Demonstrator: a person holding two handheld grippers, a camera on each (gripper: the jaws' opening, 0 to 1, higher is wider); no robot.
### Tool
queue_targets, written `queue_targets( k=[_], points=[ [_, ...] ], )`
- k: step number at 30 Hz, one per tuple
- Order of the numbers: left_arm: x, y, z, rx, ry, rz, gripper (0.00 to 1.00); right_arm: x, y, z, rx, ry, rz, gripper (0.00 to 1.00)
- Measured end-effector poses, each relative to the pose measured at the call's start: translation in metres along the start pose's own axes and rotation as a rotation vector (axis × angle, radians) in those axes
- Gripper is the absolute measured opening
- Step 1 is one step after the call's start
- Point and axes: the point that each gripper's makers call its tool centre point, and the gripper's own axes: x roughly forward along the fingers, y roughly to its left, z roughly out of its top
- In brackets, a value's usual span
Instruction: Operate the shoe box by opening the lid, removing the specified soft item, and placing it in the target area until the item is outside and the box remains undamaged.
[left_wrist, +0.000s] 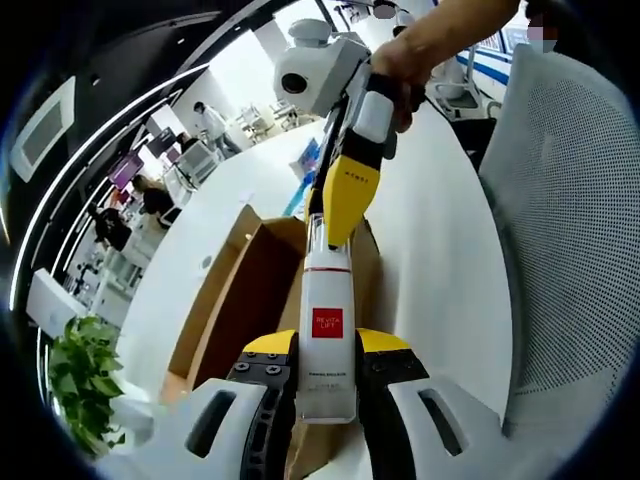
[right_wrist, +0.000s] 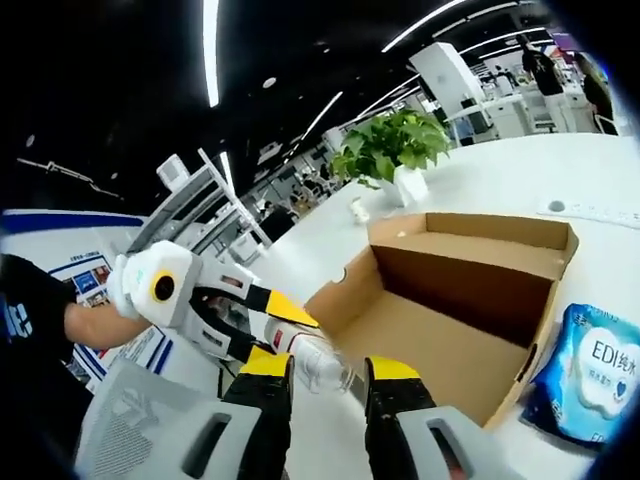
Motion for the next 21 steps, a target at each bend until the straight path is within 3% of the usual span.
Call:
queue_targets(
  k=[10,21],
  points=[
    [0.0,0.005,0.008,0.003,-0.038,0.017,0.2,0.002,-0.003,0.0,0.121,-0.033,0.029,0.31],
    [-0.004,0.005,0.019,0.0,-0.107,0.007,0.2,0.0,0.005,0.008,0.286,-0.094,0.141,0.29]
  ],
)
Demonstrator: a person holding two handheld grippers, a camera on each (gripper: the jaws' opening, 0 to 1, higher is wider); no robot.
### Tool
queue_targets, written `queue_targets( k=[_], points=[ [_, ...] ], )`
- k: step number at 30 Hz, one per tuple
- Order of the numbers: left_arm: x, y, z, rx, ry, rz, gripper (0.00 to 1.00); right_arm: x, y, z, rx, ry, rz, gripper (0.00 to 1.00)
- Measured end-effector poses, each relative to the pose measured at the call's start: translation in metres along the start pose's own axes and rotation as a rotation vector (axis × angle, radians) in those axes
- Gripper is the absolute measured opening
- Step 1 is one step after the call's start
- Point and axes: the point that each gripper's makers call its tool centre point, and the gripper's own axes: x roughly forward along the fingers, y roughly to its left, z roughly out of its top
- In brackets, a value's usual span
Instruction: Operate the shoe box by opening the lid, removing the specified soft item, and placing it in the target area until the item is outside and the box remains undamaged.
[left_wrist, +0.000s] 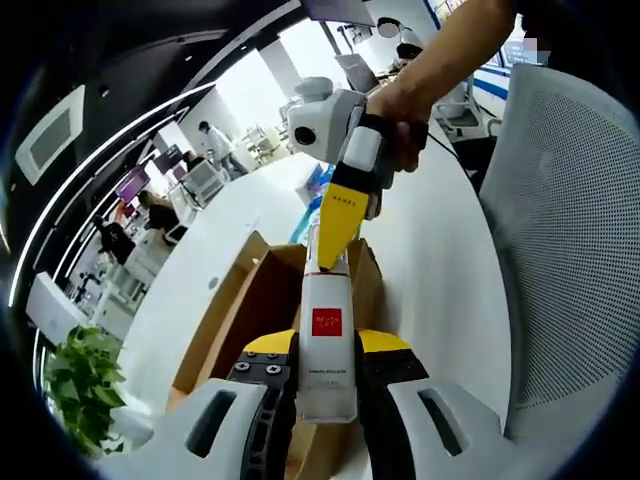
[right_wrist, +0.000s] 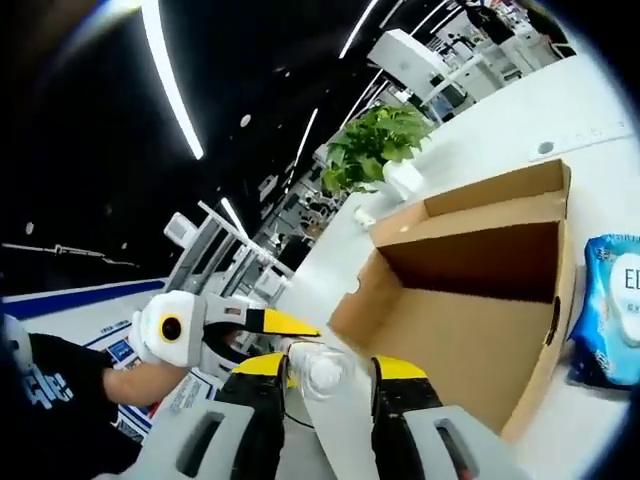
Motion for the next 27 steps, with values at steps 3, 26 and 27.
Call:
queue_targets(
  k=[3,26,27],
  points=[
    [0.001,0.0,0.003,-0.001,-0.01,0.0,0.2,0.001,0.004,-0.001,0.028,0.011,0.025,0.24],
    [0.014,0.002,-0.009,0.018,0.033,-0.001,0.21,-0.002,0.008,-0.003,-0.021,0.056,-0.014,0.16],
    [0.015,0.002,-0.009,0.012,0.033,-0.001,0.22,-0.002,0.008,-0.001,-0.029,0.055,-0.017,0.16]
  ],
)
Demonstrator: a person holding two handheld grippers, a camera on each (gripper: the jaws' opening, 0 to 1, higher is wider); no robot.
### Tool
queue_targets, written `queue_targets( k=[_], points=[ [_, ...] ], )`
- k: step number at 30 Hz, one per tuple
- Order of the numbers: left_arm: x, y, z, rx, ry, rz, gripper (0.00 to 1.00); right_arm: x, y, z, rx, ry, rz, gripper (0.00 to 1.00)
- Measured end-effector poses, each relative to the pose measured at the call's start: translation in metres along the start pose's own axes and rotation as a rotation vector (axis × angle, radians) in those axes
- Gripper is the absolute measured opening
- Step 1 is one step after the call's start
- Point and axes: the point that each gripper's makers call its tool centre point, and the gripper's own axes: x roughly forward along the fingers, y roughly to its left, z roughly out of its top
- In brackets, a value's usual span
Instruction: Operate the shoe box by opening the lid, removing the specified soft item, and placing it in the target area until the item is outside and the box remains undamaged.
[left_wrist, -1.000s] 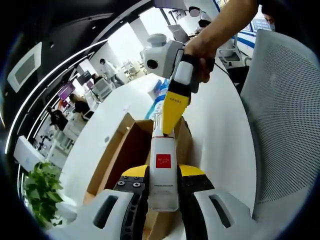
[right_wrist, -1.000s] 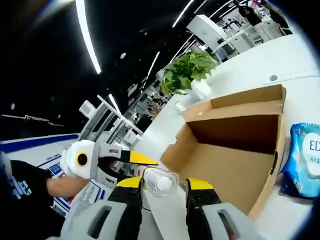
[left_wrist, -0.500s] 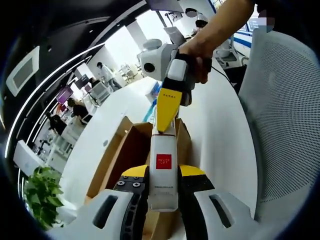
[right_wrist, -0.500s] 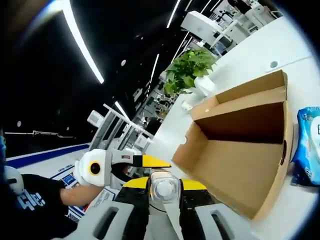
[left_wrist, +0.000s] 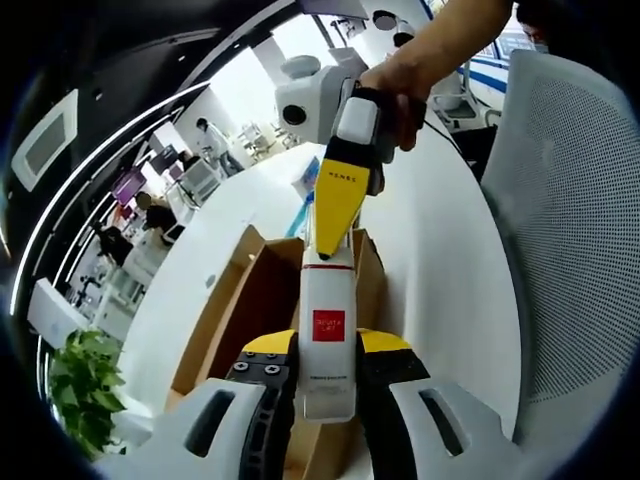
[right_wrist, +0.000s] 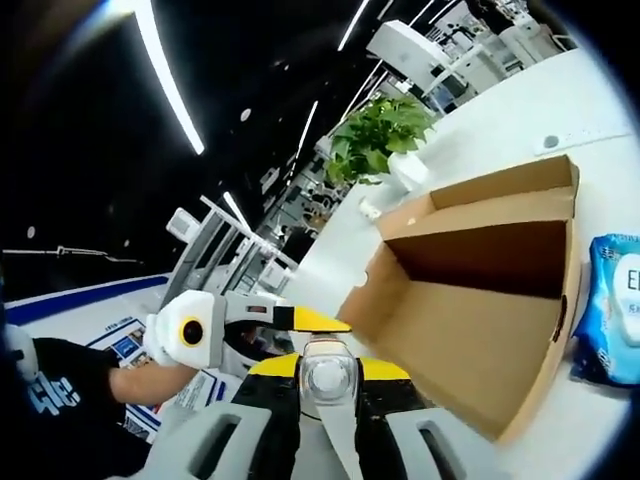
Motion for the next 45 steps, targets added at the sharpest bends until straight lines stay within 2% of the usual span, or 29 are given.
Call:
queue_targets(
  k=[4,7,14,18,19,20,23,26,31,35,38,45],
  points=[
    [-0.005,0.003,0.001,-0.063,-0.011,0.013,0.26,-0.002,-0.003,0.003,-0.023,0.003,-0.02,0.16],
    [-0.007,0.005,-0.002,-0.067,-0.007,0.025,0.28,-0.005,-0.006,0.005,-0.038,-0.001,-0.034,0.16],
    [-0.018,0.008,-0.018,-0.139,0.025,0.044,0.29,-0.011,-0.012,0.01,-0.07,-0.004,-0.059,0.16],
    [-0.023,0.007,-0.033,-0.176,0.066,0.055,0.31,-0.016,-0.011,0.015,-0.111,0.006,-0.065,0.16],
    [-0.026,0.009,-0.037,-0.195,0.073,0.07,0.31,-0.018,-0.01,0.017,-0.126,0.01,-0.066,0.16],
    [-0.032,0.013,-0.045,-0.287,0.08,0.093,0.33,-0.025,-0.011,0.024,-0.168,0.02,-0.078,0.16],
    [-0.036,0.016,-0.055,-0.336,0.096,0.109,0.38,-0.033,-0.011,0.03,-0.206,0.032,-0.09,0.16],
    [-0.041,0.019,-0.064,-0.363,0.117,0.13,0.37,-0.042,-0.012,0.037,-0.251,0.043,-0.107,0.16],
    [-0.052,0.03,-0.073,-0.465,0.114,0.184,0.37,-0.057,-0.013,0.048,-0.305,0.055,-0.131,0.16],
    [-0.059,0.037,-0.082,-0.506,0.127,0.221,0.36,-0.068,-0.014,0.057,-0.36,0.077,-0.156,0.16],
    [-0.064,0.042,-0.091,-0.566,0.141,0.249,0.36,-0.076,-0.014,0.063,-0.398,0.093,-0.171,0.16],
    [-0.07,0.045,-0.11,-0.655,0.183,0.293,0.33,-0.099,-0.022,0.083,-0.493,0.144,-0.228,0.16]
  ],
)
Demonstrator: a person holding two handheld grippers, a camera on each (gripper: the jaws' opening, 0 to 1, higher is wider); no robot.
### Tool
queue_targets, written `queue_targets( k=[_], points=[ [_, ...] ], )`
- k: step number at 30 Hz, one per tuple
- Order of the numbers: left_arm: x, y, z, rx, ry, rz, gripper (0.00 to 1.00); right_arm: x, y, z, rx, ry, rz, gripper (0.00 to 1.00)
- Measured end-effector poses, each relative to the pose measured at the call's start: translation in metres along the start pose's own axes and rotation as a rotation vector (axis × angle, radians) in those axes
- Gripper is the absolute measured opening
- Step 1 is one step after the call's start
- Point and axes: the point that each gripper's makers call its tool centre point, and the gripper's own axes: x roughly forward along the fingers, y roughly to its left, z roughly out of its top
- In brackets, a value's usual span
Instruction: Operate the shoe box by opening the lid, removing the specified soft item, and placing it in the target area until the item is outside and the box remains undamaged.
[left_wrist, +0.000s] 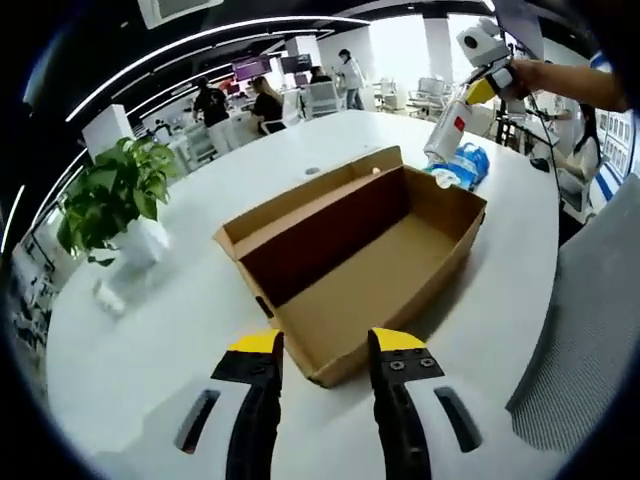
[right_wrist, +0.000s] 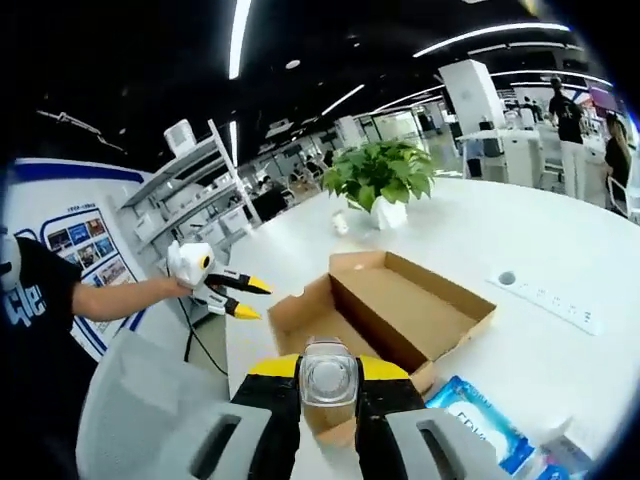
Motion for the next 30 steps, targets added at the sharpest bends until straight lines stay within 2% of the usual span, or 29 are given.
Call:
queue_targets(
  k=[3,6,14,30],
  points=[
    [0.001,0.005,-0.007,-0.036,0.02,0.016,0.31,-0.01,-0.008,0.003,-0.05,0.026,-0.018,0.16],
    [0.003,0.009,-0.013,-0.111,0.031,0.035,0.28,-0.018,-0.016,0.005,-0.086,0.053,-0.035,0.16],
    [0.01,0.015,-0.026,-0.219,0.057,0.061,0.21,-0.038,-0.037,0.007,-0.196,0.124,-0.067,0.16],
    [0.023,0.021,-0.032,-0.373,0.064,0.1,0.05,-0.063,-0.092,0.002,-0.421,0.293,-0.123,0.16]
  ],
)
